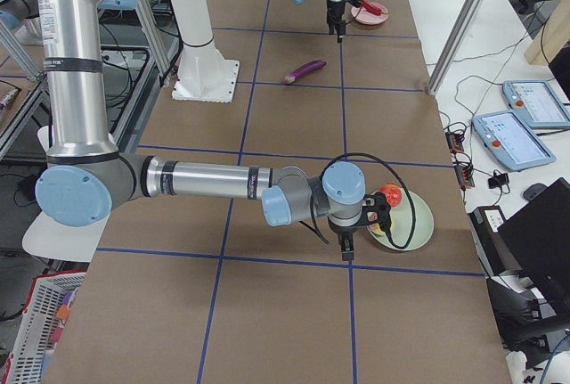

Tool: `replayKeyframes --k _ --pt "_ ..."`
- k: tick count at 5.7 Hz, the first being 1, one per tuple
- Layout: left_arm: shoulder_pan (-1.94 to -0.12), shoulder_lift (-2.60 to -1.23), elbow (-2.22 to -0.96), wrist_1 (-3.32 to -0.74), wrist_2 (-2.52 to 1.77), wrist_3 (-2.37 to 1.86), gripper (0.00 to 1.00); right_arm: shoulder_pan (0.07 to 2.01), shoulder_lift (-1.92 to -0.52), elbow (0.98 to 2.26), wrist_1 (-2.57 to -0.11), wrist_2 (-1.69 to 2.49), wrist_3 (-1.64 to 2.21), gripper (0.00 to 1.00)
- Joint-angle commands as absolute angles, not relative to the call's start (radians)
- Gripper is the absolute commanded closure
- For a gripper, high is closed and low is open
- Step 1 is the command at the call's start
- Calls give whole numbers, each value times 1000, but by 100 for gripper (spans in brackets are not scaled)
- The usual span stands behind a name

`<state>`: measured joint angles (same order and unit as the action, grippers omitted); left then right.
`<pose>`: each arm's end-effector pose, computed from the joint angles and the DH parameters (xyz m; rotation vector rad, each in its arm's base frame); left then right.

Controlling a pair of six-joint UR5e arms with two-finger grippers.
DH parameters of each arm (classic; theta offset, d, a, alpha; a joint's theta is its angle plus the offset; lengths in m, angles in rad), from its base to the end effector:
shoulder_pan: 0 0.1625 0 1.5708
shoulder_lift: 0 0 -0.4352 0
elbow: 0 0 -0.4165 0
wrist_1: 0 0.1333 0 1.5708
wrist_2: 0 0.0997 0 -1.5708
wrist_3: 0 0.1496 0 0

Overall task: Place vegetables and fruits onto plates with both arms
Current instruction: 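Lower the left gripper onto the purple eggplant and grasp it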

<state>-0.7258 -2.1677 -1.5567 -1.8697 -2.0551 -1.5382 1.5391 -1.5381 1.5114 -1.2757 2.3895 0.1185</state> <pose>0.5247 -0.5507 0.3004 -0.1010 0.9760 -0.4239 0.0065 -0.5543 0.6807 0.1913 -0.8299 -0.0284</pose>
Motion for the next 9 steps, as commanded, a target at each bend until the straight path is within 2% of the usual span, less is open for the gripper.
replayKeyframes --k 1,2,3,4,5,7,8,9 --pt "-545 -2180 -1592 -1785 -1897 -1679 0 1539 -1542 1511 -1273 2388 118 0" --pt "-482 -2184 -1583 -1775 -1843 -1701 0 1540 -1542 1511 -1273 2388 118 0" --pt "-454 -2203 -1572 -1760 -1835 -1744 8 1540 -1548 1511 -1273 2388 118 0" --pt "-453 -2206 -1574 -1709 -1827 -1743 62 1540 -1548 1512 -1273 2388 118 0" --pt "-456 -2223 -1583 -1683 -1830 -1732 100 1540 -1548 1513 -1272 2388 118 0" --pt "-480 -2223 -1592 -1681 -1833 -1700 100 1540 -1548 1513 -1272 2388 118 0" --pt "-535 -2211 -1638 -1657 -1841 -1546 100 1539 -1548 1513 -1272 2388 118 0" --pt "-623 -2215 -1655 -1512 -1856 -1302 100 1540 -1549 1513 -1272 2388 118 0"
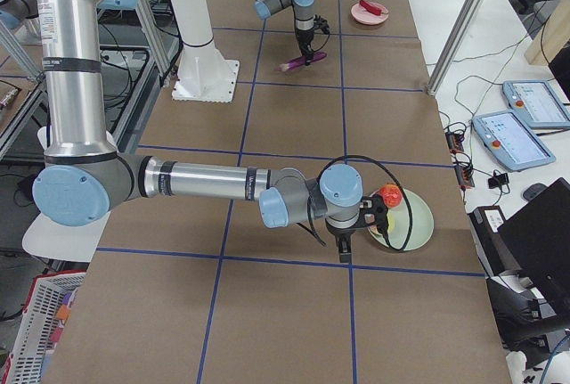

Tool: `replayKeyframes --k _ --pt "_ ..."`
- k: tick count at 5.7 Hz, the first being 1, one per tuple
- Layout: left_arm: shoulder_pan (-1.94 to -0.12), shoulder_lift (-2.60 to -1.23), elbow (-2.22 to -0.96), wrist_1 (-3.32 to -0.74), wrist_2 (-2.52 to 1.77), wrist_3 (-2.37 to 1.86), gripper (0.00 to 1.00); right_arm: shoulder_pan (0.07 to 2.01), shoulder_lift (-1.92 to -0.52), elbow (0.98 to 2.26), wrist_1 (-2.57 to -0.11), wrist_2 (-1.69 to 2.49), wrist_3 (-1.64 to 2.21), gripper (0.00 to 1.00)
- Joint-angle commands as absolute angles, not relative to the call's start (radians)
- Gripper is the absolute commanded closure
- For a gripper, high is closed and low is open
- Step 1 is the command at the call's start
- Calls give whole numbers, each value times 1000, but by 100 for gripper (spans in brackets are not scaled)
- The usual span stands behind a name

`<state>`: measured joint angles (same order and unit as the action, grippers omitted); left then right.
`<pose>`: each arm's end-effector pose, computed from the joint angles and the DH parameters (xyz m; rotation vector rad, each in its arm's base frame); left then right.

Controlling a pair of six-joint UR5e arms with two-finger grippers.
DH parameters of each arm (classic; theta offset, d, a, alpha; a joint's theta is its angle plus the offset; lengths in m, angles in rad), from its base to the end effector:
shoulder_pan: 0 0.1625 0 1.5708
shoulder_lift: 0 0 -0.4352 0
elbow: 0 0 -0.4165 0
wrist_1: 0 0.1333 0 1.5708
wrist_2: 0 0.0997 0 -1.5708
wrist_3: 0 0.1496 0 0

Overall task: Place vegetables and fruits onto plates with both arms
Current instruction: 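Lift the eggplant with the left gripper and carry it to the pink plate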

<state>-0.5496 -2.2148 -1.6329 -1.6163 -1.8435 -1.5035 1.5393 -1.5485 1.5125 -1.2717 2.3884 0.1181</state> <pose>0.5905 -0.4708 0.2775 -0.0208 0.7945 -0.3544 0.0069 -0.5493 0.6855 0.1867 -0.8286 -0.0262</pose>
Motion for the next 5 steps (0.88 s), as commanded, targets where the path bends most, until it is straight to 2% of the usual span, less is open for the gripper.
replayKeyframes --k 1,4,5 --pt "-755 -2212 -1637 -1482 -1871 -1037 100 1539 -1549 1511 -1272 2388 118 0" --pt "-1059 -2227 -1326 -1544 -1953 -355 100 1539 -1548 1509 -1272 2387 118 0" --pt "-1106 -2238 -1136 -1721 -1948 -174 100 1539 -1548 1511 -1272 2388 118 0"
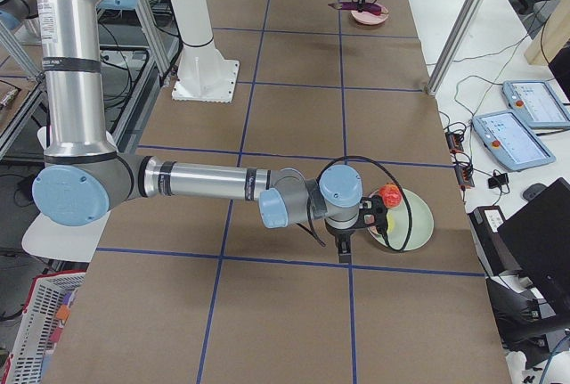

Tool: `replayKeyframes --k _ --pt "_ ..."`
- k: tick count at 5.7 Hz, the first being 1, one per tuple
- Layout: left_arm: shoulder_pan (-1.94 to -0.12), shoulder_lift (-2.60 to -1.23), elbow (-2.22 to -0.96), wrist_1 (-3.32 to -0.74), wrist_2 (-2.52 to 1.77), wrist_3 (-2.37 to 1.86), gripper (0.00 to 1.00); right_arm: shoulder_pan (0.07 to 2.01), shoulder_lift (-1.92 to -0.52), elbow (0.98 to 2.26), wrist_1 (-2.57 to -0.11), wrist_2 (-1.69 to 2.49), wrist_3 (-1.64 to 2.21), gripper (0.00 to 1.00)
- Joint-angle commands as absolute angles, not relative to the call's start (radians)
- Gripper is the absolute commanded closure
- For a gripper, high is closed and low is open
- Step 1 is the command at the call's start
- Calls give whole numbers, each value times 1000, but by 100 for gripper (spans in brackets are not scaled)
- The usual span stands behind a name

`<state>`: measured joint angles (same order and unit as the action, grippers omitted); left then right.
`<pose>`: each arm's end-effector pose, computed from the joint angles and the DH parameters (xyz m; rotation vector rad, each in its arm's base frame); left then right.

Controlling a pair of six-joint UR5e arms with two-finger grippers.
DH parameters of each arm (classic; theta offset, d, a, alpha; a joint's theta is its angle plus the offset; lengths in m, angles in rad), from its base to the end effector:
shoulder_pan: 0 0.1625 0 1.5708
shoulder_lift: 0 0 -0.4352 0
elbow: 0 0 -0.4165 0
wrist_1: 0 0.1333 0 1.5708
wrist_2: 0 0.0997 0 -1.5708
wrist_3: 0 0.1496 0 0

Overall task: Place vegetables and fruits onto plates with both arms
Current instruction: 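Lift the eggplant with the left gripper and carry it to the pink plate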

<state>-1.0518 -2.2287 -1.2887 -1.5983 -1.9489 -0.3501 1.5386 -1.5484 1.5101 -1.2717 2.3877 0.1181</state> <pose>0.3289 -0.7332 0.4427 0.2049 0.5072 0.2409 0.0066 -0.5492 0.6868 0.1843 -0.8279 -0.0258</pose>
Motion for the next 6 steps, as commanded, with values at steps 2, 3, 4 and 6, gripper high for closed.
replayKeyframes --k 2,3,4,6 --pt "-1092 -2259 -965 -1894 -1871 -129 100 1539 -1548 1512 -1272 2388 118 0" --pt "-1077 -2260 -963 -1894 -1852 -115 64 1539 -1548 1513 -1272 2388 118 0" --pt "-1077 -2258 -968 -1898 -1852 -117 1 1539 -1548 1514 -1272 2388 118 0" --pt "-1123 -2260 -1002 -1881 -1969 -117 0 1539 -1548 1514 -1272 2388 118 0"
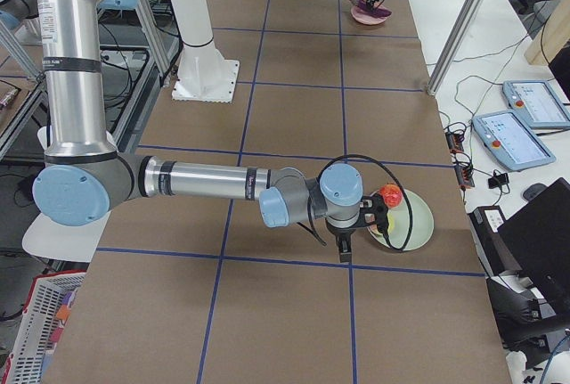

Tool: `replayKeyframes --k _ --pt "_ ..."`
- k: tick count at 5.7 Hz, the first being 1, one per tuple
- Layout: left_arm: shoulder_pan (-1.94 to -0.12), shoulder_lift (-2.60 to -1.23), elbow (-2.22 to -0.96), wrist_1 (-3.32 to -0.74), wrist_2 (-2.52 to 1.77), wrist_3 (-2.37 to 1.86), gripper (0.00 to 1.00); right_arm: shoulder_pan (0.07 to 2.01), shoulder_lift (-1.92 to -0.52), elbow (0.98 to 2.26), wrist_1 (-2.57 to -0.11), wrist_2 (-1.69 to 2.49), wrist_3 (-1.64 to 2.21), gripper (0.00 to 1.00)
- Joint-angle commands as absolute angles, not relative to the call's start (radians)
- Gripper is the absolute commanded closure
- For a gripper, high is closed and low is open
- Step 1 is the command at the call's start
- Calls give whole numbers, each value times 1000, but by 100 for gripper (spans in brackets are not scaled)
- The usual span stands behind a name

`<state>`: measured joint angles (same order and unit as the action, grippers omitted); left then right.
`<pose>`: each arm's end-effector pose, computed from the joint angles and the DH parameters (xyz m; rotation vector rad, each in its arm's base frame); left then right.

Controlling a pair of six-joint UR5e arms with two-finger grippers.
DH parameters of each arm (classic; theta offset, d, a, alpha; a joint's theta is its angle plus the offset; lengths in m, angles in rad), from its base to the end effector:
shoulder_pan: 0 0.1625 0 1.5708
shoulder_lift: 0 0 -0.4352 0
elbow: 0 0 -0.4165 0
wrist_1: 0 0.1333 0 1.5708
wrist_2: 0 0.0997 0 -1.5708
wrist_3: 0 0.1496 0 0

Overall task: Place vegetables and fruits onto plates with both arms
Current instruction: 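Release the eggplant beside the pepper and withdraw the left gripper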

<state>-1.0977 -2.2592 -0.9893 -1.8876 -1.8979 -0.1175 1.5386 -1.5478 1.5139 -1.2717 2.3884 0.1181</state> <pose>0.3067 -0.7863 0.5423 0.3102 0.4336 0.4165 0.0065 -0.5498 0.6843 0.1884 -0.8288 -0.0277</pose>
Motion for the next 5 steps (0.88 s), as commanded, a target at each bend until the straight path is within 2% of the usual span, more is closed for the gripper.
replayKeyframes --k 1,2,4,5 --pt "-1190 -2247 -1038 -1852 -2109 -117 0 1539 -1548 1516 -1273 2390 118 0" --pt "-1259 -2241 -1122 -1674 -2219 -117 0 1539 -1549 1519 -1275 2388 118 0" --pt "-1385 -2040 -1351 -1575 -2255 11 0 1540 -1548 1520 -1278 2388 118 0" --pt "-1481 -1935 -1365 -1577 -2349 135 0 1540 -1555 1525 -1278 2388 118 0"
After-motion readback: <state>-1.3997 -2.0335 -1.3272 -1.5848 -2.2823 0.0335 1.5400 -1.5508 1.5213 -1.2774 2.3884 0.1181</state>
